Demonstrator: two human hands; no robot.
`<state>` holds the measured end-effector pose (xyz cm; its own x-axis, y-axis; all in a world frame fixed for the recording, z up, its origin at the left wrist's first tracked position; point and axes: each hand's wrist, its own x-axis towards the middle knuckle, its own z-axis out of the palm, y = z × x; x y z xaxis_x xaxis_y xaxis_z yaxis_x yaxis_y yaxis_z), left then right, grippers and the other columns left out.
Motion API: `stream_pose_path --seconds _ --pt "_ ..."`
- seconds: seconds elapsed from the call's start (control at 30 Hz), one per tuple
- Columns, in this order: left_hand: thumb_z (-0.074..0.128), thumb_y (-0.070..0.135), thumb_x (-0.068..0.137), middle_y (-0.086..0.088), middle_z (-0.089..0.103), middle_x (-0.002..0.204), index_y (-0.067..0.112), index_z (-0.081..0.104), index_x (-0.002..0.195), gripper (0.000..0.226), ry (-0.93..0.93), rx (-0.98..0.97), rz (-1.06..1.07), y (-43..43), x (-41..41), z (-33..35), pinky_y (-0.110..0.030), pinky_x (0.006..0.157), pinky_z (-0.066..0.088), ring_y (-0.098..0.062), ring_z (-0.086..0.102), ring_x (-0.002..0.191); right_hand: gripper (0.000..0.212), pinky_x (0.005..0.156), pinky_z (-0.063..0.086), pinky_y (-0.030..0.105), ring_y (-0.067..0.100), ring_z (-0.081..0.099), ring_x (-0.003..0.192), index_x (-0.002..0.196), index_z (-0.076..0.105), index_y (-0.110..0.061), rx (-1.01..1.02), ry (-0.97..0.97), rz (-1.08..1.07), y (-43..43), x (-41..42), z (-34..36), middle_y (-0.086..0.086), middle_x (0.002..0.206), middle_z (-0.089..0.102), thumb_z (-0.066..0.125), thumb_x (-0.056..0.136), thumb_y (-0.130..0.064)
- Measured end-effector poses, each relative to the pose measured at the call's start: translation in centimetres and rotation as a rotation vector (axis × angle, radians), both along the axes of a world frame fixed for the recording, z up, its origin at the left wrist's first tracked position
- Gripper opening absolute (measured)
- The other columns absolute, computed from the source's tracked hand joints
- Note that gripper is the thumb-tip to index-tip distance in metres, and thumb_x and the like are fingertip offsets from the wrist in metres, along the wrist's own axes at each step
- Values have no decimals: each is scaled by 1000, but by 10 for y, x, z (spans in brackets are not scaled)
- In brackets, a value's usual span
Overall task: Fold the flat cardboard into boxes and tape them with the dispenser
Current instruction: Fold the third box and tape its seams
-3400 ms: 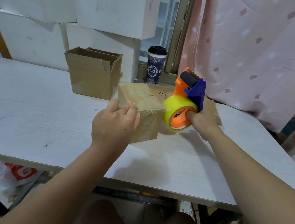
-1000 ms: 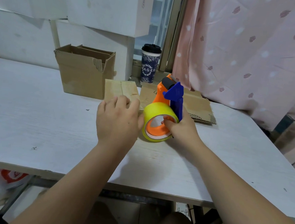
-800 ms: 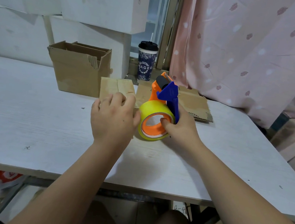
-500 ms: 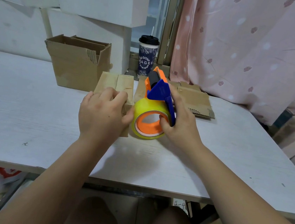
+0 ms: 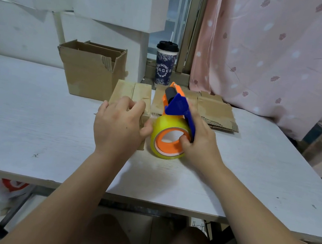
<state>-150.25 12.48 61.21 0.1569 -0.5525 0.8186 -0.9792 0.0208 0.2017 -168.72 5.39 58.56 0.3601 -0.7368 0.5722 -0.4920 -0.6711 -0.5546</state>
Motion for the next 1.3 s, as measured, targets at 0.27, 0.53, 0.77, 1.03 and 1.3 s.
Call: stream_pose_path --seconds 0.27,0.53,0.77,1.03,1.3 --pt "72 24 69 -12 60 75 7 63 76 19 -22 47 -3 0 -1 0 -45 69 47 -26 42 59 91 69 36 6 4 41 83 139 13 -63 -63 143 26 -7 -24 31 -8 105 51 53 71 -17" --pt "73 20 65 -11 59 71 8 61 71 18 31 27 2 -1 -2 2 -37 62 41 -19 28 61 101 68 49 44 27 49 85 139 3 -59 -156 396 3 2 -24 46 5 104 50 55 75 -1" --pt "74 21 65 -12 60 74 7 63 75 21 54 39 -9 0 -1 1 -44 68 47 -19 30 64 94 67 34 3 7 40 87 143 18 -55 -128 282 -21 -3 -35 47 5 117 56 63 72 -11" --pt "73 24 69 -10 60 75 10 62 76 19 47 58 -13 -1 4 2 -39 67 44 -18 31 62 97 82 47 41 28 50 99 146 11 -51 -180 450 -37 1 -37 49 3 111 52 57 73 -8" --pt "71 27 71 -9 61 80 11 64 80 20 73 97 -9 0 8 4 -43 72 46 -19 32 65 101 75 47 34 19 48 92 140 6 -62 -114 426 -11 1 -44 48 -2 110 52 61 76 -7"
